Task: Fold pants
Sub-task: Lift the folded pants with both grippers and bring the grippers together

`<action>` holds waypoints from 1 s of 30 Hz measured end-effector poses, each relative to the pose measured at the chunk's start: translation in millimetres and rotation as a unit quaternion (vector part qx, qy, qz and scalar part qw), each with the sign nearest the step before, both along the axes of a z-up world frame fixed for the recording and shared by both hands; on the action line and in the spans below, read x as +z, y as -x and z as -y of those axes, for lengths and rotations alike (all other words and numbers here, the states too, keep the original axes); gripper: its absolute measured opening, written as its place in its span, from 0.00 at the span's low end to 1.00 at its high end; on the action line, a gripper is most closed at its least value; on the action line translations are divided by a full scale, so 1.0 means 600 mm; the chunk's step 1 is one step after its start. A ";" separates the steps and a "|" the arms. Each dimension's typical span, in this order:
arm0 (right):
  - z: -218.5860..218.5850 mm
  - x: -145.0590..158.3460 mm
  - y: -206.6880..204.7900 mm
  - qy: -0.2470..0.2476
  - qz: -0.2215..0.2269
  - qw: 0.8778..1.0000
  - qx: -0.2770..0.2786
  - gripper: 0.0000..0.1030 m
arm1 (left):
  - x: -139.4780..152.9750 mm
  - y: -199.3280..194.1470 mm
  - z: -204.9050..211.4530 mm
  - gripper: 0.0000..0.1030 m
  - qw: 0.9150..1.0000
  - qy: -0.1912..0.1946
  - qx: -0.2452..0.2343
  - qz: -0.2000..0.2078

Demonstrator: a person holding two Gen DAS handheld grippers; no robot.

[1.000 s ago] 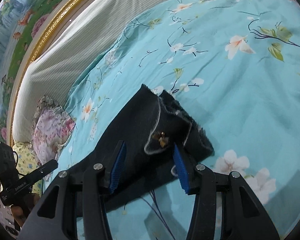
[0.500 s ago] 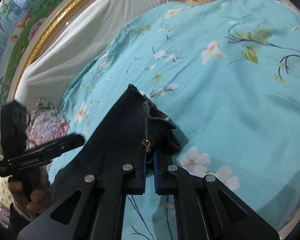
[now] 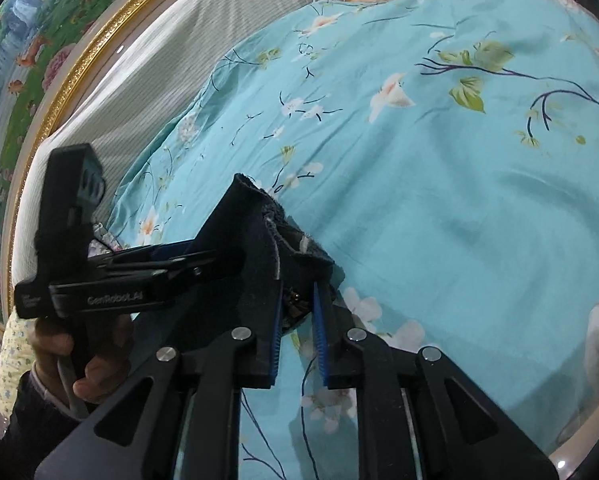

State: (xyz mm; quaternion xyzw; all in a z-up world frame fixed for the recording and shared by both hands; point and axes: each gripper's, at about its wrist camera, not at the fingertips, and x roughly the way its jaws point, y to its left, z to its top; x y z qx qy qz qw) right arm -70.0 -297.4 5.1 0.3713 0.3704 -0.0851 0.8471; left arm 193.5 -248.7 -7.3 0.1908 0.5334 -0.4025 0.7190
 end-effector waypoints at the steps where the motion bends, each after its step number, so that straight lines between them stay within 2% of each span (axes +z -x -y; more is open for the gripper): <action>1: 0.001 0.000 0.002 -0.004 -0.001 1.000 0.000 0.18 | 0.000 0.000 0.000 0.74 1.000 0.000 -0.002 0.000; 6: 0.002 -0.002 0.011 -0.017 0.002 1.000 -0.003 0.25 | -0.004 -0.008 0.003 0.74 1.000 0.005 -0.005 -0.016; 9: 0.001 -0.002 0.012 -0.017 -0.003 1.000 -0.004 0.25 | -0.005 -0.012 0.011 0.73 1.000 0.007 -0.007 -0.022; 12: 0.007 -0.003 0.015 -0.035 -0.002 0.999 -0.004 0.25 | -0.005 -0.009 0.019 0.67 1.000 0.009 -0.018 -0.024; 16: 0.012 -0.012 0.003 -0.047 0.007 0.999 -0.001 0.25 | -0.004 -0.004 0.031 0.53 0.999 0.014 -0.031 -0.023; 20: 0.005 -0.012 -0.009 -0.037 0.014 0.999 0.013 0.25 | 0.002 -0.001 0.032 0.26 0.998 0.028 -0.042 -0.032; 23: 0.007 -0.012 -0.005 -0.042 0.021 0.999 0.018 0.16 | 0.009 0.004 0.029 0.13 0.998 0.040 -0.039 -0.032; 30: 0.004 0.029 0.004 -0.056 0.068 0.995 0.039 0.14 | 0.063 0.013 -0.003 0.10 0.995 0.088 -0.027 -0.030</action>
